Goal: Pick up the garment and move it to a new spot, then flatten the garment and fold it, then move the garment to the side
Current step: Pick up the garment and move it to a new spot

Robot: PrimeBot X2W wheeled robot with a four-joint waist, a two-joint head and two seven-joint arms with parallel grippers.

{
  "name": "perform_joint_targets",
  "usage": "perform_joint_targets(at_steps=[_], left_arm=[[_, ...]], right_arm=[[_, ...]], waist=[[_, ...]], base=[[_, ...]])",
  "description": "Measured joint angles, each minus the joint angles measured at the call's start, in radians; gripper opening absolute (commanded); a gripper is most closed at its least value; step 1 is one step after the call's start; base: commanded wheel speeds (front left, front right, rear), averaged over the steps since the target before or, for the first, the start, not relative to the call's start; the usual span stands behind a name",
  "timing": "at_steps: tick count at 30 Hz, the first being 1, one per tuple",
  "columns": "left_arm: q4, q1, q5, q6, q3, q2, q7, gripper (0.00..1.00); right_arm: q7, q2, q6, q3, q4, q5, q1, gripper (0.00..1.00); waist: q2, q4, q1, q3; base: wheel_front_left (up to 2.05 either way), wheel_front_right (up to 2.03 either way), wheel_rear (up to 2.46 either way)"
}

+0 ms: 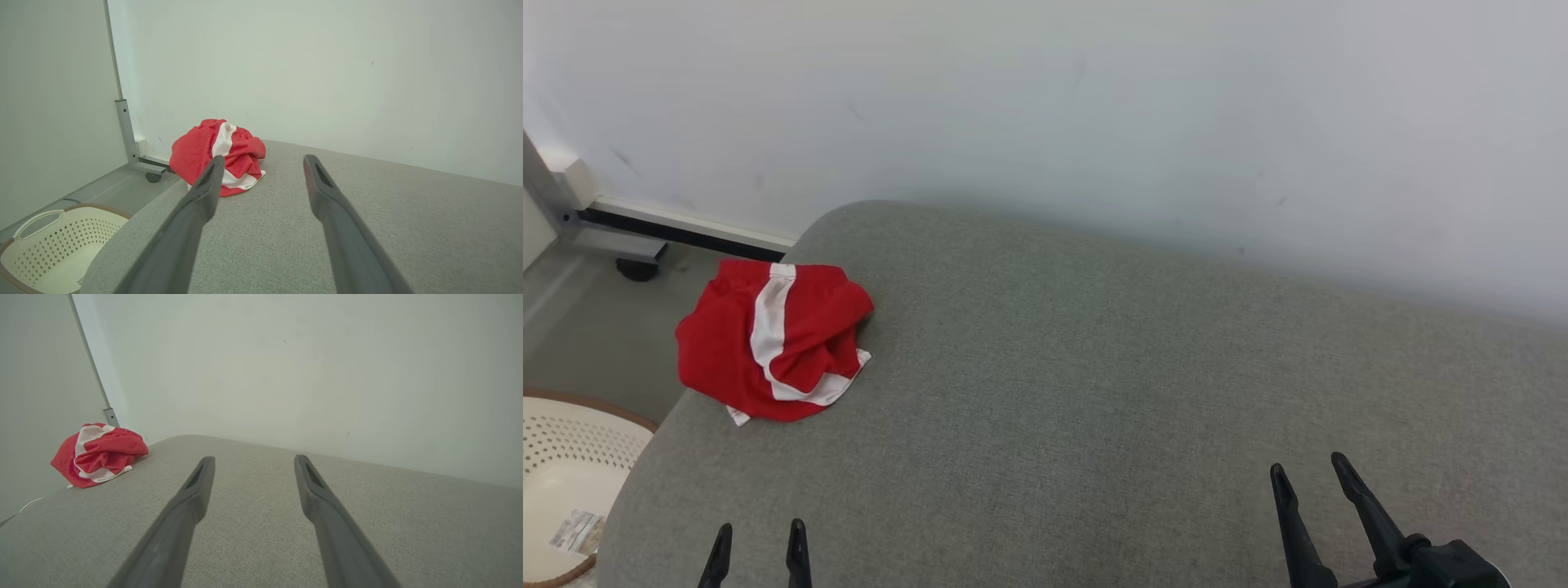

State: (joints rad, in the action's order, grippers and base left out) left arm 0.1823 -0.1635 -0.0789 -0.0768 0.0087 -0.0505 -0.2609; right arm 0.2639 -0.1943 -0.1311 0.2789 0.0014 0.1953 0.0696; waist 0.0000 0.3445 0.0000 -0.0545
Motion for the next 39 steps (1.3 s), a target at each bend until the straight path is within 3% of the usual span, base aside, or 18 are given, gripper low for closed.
perform_joint_targets(at_steps=[9, 15, 26, 33, 39], left_arm=[[-0.028, 0.036, -0.008, 0.005, 0.037, 0.0, 0.0, 1.0], [-0.065, 0.185, -0.059, 0.023, 0.095, -0.001, -0.001, 1.0], [-0.368, 0.552, -0.073, 0.054, 0.117, -0.028, 0.003, 1.0], [-0.566, 0.839, -0.08, 0.004, 0.146, -0.098, 0.142, 1.0], [-0.685, 0.985, -0.099, -0.006, 0.142, -0.146, 0.357, 1.0]], right_arm=[[0.0, -0.019, 0.0, 0.001, -0.001, 0.004, -0.001, 1.0], [0.0, -0.085, 0.0, 0.005, -0.017, 0.004, -0.052, 1.0], [0.0, -0.199, 0.0, 0.002, -0.04, 0.003, -0.143, 1.0], [0.0, -0.244, 0.0, -0.016, -0.055, 0.003, -0.183, 1.0], [0.0, -0.269, 0.0, -0.01, -0.064, 0.003, -0.227, 1.0]], waist=[[0.0, 0.014, 0.0, 0.029], [0.0, 0.008, 0.0001, 0.093], [0.0001, -0.024, 0.0002, 0.267], [0.0001, -0.044, 0.0001, 0.383], [0.0002, -0.054, 0.0002, 0.46]], base=[[0.0, 0.0, 0.0], [0.0, 0.0, 0.0], [0.0, 0.0, 0.0], [0.0, 0.0, 0.0], [0.0, 0.0, 0.0]])
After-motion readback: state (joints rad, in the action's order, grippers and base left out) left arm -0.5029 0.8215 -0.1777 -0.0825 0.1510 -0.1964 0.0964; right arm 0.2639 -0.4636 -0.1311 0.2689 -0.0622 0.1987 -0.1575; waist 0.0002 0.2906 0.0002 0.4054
